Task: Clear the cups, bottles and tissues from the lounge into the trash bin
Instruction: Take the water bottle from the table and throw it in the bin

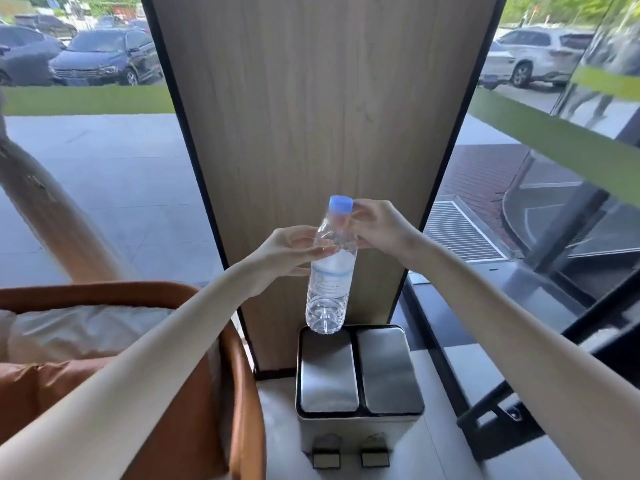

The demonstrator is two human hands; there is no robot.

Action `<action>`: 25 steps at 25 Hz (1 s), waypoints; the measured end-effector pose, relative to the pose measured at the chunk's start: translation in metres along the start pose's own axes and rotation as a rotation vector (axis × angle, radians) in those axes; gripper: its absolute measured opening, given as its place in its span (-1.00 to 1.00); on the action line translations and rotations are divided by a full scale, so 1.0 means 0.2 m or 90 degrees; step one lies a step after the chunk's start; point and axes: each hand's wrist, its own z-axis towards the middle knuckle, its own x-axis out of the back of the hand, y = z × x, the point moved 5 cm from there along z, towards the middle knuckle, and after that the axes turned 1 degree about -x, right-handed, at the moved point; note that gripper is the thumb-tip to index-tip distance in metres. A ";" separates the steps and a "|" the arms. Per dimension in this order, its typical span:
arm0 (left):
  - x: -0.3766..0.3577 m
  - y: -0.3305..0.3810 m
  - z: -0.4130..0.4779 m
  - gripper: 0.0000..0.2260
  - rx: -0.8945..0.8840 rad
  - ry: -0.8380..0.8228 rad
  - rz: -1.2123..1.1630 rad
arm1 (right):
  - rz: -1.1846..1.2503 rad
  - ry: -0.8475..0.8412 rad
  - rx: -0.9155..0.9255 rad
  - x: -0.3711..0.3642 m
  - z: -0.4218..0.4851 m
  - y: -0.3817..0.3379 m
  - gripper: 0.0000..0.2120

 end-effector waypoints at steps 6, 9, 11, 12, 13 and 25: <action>0.00 -0.15 0.17 -0.67 0.026 -0.057 -0.004 | -0.012 0.045 -0.049 -0.01 0.09 0.17 -0.70; 0.01 -0.20 0.24 -0.66 0.040 -0.074 -0.021 | 0.004 0.039 -0.071 -0.02 0.12 0.22 -0.75; 0.03 -0.23 0.28 -0.66 0.046 -0.069 -0.029 | 0.005 0.033 -0.076 -0.02 0.17 0.24 -0.72; 0.04 -0.24 0.31 -0.66 0.048 -0.067 -0.033 | 0.005 0.031 -0.078 -0.02 0.20 0.25 -0.69; 0.06 -0.25 0.33 -0.65 0.050 -0.067 -0.038 | 0.007 0.029 -0.080 -0.03 0.22 0.26 -0.67; 0.10 -0.35 0.51 -0.62 0.082 -0.096 -0.048 | 0.007 -0.026 -0.120 -0.03 0.40 0.37 -0.73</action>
